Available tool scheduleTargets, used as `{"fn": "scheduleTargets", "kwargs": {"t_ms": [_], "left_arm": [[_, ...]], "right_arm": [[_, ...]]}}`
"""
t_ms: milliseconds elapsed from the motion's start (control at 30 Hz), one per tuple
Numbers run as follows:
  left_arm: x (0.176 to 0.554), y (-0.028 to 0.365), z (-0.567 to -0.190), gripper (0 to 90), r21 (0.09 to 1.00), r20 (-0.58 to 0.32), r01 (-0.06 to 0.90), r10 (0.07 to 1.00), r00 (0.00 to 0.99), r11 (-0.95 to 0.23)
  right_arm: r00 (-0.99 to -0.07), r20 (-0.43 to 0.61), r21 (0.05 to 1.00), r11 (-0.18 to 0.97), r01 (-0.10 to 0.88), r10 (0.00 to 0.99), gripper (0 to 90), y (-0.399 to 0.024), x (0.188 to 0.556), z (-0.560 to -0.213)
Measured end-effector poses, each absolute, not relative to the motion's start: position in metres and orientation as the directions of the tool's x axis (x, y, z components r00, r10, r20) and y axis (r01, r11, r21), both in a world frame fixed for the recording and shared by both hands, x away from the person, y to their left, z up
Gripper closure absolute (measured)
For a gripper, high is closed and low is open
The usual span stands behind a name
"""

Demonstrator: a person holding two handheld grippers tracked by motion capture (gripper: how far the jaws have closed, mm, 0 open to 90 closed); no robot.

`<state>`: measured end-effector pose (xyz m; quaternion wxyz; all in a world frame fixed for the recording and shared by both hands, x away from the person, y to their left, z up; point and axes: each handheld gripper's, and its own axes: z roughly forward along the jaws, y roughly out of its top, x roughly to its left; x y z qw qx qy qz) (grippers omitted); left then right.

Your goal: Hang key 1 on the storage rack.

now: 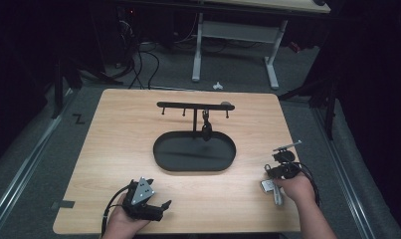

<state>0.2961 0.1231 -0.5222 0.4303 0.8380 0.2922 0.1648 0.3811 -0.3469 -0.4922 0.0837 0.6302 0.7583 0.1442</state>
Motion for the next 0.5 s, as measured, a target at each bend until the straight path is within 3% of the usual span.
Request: {"fn": "scheduleTargets", "kwargs": {"t_ms": [500], "left_arm": [[0.2944, 0.1221, -0.5217, 8.7, 0.822, 0.031, 0.341, 0.633, 0.774, -0.457]], "right_arm": [[-0.228, 0.015, 0.302, 0.213, 0.929, 0.974, 83.8, -0.3414, 0.3832, -0.491]]}}
